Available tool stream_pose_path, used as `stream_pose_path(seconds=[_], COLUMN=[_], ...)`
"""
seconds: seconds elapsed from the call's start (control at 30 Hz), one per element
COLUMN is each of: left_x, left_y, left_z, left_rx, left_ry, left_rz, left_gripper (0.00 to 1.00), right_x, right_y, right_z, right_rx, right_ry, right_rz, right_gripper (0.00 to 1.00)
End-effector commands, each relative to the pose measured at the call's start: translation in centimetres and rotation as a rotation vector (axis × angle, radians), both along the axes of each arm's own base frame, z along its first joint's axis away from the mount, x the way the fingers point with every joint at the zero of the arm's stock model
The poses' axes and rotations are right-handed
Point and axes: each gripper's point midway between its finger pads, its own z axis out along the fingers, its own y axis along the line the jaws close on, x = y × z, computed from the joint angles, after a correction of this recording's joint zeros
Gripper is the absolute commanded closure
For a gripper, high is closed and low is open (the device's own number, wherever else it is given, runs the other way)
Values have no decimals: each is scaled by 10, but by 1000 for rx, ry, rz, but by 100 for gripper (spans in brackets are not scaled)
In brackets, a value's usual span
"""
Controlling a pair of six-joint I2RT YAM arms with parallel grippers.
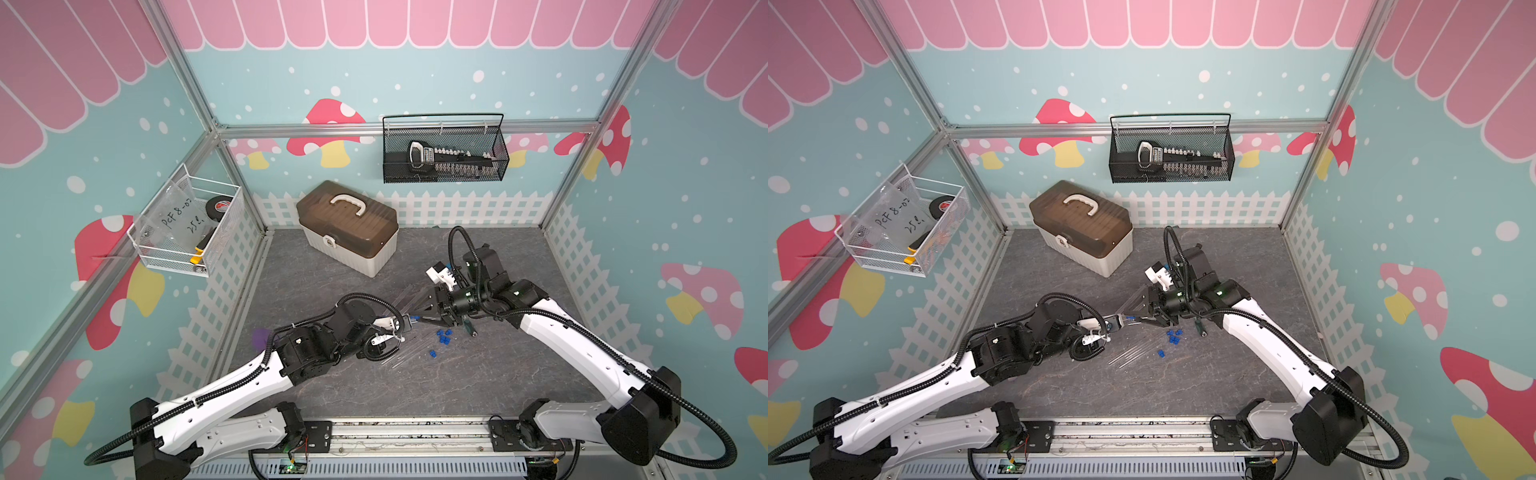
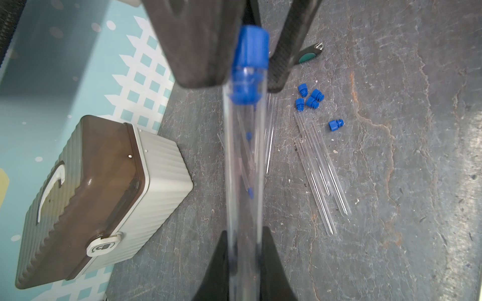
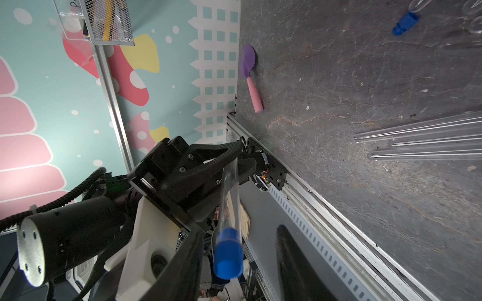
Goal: Remove stoppers from test tubes
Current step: Open the stopper on the test tube.
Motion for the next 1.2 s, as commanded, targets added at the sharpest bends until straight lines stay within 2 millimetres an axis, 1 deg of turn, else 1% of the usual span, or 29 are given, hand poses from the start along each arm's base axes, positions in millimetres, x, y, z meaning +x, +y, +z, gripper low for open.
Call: stream_pose_path(seconds=[0.0,0.07,0.23,0.3,0.43,0.53,0.67,0.77,0.87,0.93,1.0,1.17], left_x=[-4,-9,-16,-17,-18,-20,-23,-23,-23,-24,-23,-22], left_y=[0,0,-1,-3,-4,-4,-5,-3,-2,-2,-2,-2], left_z=[1,-3,-9,-7,-5,-7,-11,-14,-16,-18,-18,-20], left_rx=[-16,-20,-30,-45,-75,-91,-89,-81,-73,-70,-69,-62], left_ry=[60,104,188,214,263,307,340,341,341,346,345,344], left_rz=[17,15,29,35,49,66,65,68,69,67,72,73], left_gripper=[100,100,100,100,100,100,100,100,100,100,100,100], right_x=[2,2,1,0,1,-1,-2,-1,-2,-2,-7,-14], right_y=[4,5,5,6,8,9,8,8,8,8,8,6], right_z=[0,0,-5,-9,-8,-8,-12,-10,-10,-12,-11,-10], right_rx=[8,9,5,1,8,13,4,7,6,2,17,13], right_ry=[1,4,21,32,29,34,40,31,31,36,53,61], right_rz=[-6,-1,8,14,28,43,52,54,55,56,79,100], right_gripper=[55,58,59,59,62,63,68,71,76,76,70,69])
